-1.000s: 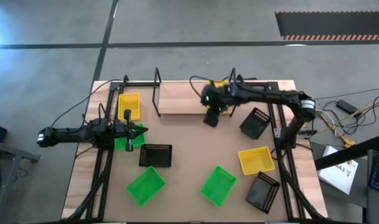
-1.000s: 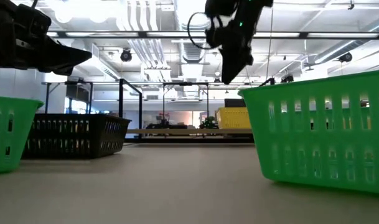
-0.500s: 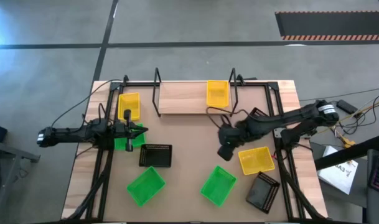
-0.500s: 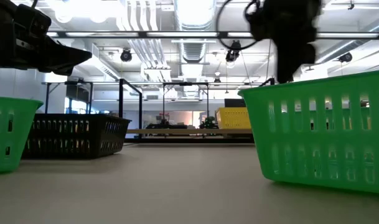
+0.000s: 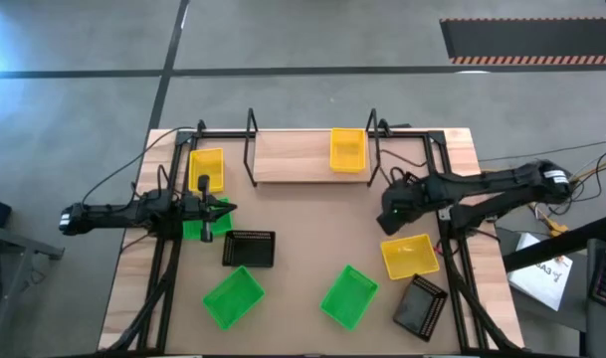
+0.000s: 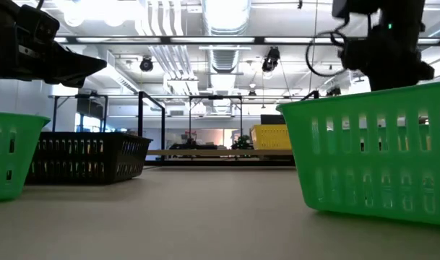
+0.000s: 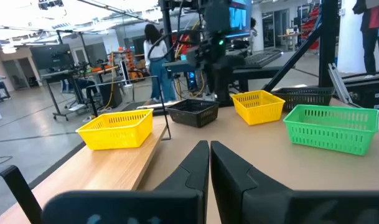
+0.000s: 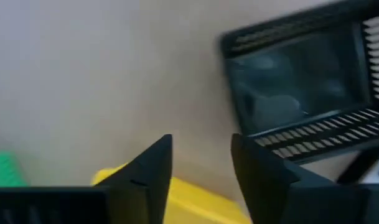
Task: Stack baskets on shelf by color
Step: Put the top right black basket on the shelf
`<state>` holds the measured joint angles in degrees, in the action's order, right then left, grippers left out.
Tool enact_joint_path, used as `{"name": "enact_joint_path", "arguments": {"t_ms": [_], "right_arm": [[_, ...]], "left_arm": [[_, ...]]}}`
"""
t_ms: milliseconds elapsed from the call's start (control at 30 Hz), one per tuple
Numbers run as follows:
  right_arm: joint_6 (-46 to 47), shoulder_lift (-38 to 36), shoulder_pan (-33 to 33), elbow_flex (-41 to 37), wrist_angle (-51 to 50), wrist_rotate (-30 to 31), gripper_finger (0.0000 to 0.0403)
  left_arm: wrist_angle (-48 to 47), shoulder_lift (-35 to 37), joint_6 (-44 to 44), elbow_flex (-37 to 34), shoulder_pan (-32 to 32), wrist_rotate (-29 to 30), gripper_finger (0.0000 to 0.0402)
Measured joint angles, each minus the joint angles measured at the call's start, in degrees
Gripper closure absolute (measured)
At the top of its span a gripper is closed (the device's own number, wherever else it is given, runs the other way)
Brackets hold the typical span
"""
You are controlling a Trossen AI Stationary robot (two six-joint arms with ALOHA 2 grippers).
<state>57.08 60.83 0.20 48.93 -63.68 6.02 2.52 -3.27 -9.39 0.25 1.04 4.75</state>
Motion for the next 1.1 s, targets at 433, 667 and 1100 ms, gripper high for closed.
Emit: {"name": "enact_joint_path", "arguments": {"t_ms": [433, 667, 1100], "right_arm": [[-20.3, 7.3, -8.5, -4.6, 8.4, -0.1, 0.0194], [-26.5, 14.2, -8.5, -4.6, 9.6, 0.1, 0.0215], [-33.2, 20.6, -8.4, -3.9, 8.3, -1.2, 0.0378]], "left_arm": [[0.0, 0.0, 0.0, 0.0, 0.0, 0.0, 0.0402], [0.0, 0.0, 0.0, 0.0, 0.0, 0.0, 0.0402], [0.0, 0.0, 0.0, 0.0, 0.0, 0.0, 0.0402]]}}
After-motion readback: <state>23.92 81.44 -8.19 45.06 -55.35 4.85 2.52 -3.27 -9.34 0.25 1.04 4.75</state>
